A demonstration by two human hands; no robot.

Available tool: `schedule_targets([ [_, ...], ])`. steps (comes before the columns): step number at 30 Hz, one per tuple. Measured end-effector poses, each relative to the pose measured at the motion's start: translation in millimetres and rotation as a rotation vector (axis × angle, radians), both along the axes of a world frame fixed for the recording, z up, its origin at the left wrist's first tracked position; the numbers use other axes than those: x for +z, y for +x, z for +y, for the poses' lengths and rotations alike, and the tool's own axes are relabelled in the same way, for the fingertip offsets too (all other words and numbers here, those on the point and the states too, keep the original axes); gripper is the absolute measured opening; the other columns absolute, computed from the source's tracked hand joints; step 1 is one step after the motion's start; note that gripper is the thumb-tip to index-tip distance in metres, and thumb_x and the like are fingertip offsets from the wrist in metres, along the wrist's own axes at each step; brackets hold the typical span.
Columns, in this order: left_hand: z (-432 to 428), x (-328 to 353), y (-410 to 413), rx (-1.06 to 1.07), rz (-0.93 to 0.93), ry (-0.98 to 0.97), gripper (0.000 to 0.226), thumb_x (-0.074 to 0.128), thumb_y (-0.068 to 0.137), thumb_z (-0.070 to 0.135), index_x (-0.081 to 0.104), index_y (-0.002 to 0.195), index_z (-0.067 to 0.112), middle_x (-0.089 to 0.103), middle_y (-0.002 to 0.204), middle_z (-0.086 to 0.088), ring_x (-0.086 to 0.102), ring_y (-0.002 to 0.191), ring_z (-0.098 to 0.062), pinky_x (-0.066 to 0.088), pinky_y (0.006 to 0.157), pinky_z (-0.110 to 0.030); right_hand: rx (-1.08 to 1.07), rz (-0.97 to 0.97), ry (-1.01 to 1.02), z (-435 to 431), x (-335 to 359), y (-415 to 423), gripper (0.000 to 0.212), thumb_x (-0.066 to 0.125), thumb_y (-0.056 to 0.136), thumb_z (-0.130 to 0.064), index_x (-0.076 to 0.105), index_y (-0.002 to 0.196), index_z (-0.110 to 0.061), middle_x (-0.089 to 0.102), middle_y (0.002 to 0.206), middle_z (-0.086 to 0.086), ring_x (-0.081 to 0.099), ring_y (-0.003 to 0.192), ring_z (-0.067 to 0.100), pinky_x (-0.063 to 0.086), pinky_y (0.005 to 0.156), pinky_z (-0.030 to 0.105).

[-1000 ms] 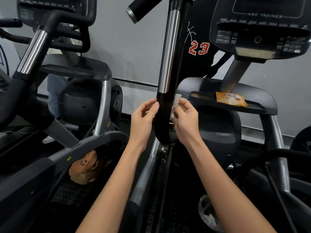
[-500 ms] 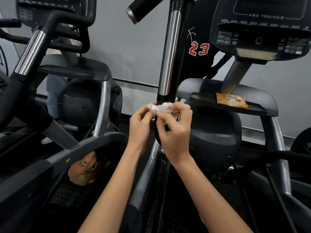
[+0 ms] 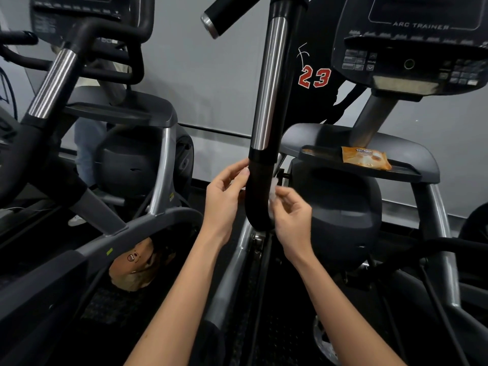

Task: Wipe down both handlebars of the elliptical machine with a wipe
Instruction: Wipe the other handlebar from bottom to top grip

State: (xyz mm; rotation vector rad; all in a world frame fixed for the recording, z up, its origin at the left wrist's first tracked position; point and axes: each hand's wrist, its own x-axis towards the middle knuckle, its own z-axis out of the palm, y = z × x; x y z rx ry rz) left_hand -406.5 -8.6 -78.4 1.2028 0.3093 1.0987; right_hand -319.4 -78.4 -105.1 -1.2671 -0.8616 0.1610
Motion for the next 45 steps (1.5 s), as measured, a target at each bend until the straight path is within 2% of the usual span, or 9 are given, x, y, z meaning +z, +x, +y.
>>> schedule_targets([
  [6, 0, -1, 0, 0.004, -0.003, -0.005, 0.021, 0.051, 0.093, 0.010, 0.066, 0.102, 0.023, 0.069, 0.103, -0.006, 0.063, 0.097, -0.018, 0.053, 0.076, -0.020, -0.074, 0.027, 0.136, 0, 12, -9, 0.024, 0.057, 0.088, 0.003, 0.064, 0.085, -0.019, 0.065, 0.086, 0.006, 0.063, 0.080, 0.005, 0.048, 0.072, 0.015],
  [12, 0, -4, 1, 0.003, -0.014, -0.041, 0.022, 0.052, 0.093, 0.009, 0.067, 0.098, 0.025, 0.070, 0.097, -0.001, 0.064, 0.094, -0.015, 0.052, 0.078, -0.022, -0.217, -0.367, 0.245, -1, -21, -11, 0.008, 0.062, 0.084, -0.011, 0.068, 0.088, -0.014, 0.056, 0.100, -0.011, 0.058, 0.095, 0.009, 0.048, 0.079, 0.022],
  [19, -1, -3, -1, 0.001, -0.016, -0.027, 0.022, 0.051, 0.093, 0.009, 0.067, 0.101, 0.022, 0.070, 0.100, -0.005, 0.065, 0.090, -0.014, 0.052, 0.071, -0.020, -0.188, -0.227, 0.192, 0, -15, -10, 0.021, 0.059, 0.082, 0.005, 0.066, 0.092, -0.012, 0.062, 0.095, -0.004, 0.060, 0.091, -0.002, 0.046, 0.078, 0.011],
  [25, -2, -1, 0, 0.010, -0.020, -0.052, 0.024, 0.051, 0.093, 0.007, 0.067, 0.095, 0.025, 0.070, 0.093, 0.000, 0.065, 0.087, -0.011, 0.052, 0.074, -0.020, -0.279, -0.429, 0.240, 0, -15, -13, 0.011, 0.062, 0.084, -0.004, 0.070, 0.092, -0.003, 0.060, 0.100, 0.004, 0.060, 0.096, 0.016, 0.051, 0.082, 0.026],
  [31, 3, 3, 4, 0.019, -0.009, -0.068, 0.019, 0.048, 0.096, 0.013, 0.061, 0.108, 0.019, 0.068, 0.086, 0.005, 0.063, 0.073, -0.004, 0.050, 0.062, -0.018, -0.164, 0.031, 0.127, 0, 9, -16, 0.027, 0.056, 0.087, 0.007, 0.065, 0.082, -0.018, 0.064, 0.081, -0.001, 0.061, 0.074, -0.003, 0.048, 0.070, 0.011],
  [35, 7, 16, 7, 0.011, -0.008, -0.036, 0.021, 0.044, 0.098, 0.018, 0.059, 0.113, 0.016, 0.067, 0.079, 0.010, 0.063, 0.071, -0.003, 0.050, 0.059, -0.017, -0.096, 0.312, 0.237, 8, 54, -13, 0.023, 0.059, 0.087, 0.000, 0.066, 0.090, -0.022, 0.069, 0.097, 0.002, 0.065, 0.097, 0.012, 0.051, 0.089, 0.024],
  [37, 8, 22, 8, -0.014, -0.001, -0.009, 0.022, 0.045, 0.098, 0.019, 0.062, 0.110, 0.014, 0.069, 0.085, 0.006, 0.064, 0.077, -0.006, 0.052, 0.062, -0.018, -0.060, 0.328, 0.298, 8, 67, -15, 0.019, 0.061, 0.087, -0.002, 0.067, 0.093, -0.019, 0.068, 0.096, 0.003, 0.063, 0.095, 0.013, 0.051, 0.090, 0.025],
  [41, 13, 31, 11, -0.065, 0.006, -0.002, 0.025, 0.046, 0.098, 0.022, 0.063, 0.111, 0.010, 0.069, 0.087, 0.004, 0.064, 0.079, -0.007, 0.050, 0.059, -0.017, -0.118, -0.010, 0.345, 7, 83, -19, 0.014, 0.061, 0.087, -0.004, 0.069, 0.095, -0.013, 0.063, 0.101, -0.002, 0.061, 0.101, 0.009, 0.049, 0.084, 0.017],
  [45, 18, 36, 13, -0.119, 0.011, -0.055, 0.019, 0.047, 0.097, 0.019, 0.061, 0.107, 0.013, 0.066, 0.088, 0.000, 0.061, 0.076, -0.006, 0.047, 0.058, -0.017, -0.325, -0.608, 0.341, 12, 61, -14, 0.012, 0.065, 0.083, -0.003, 0.071, 0.094, -0.002, 0.060, 0.107, 0.007, 0.058, 0.103, 0.017, 0.048, 0.091, 0.026],
])
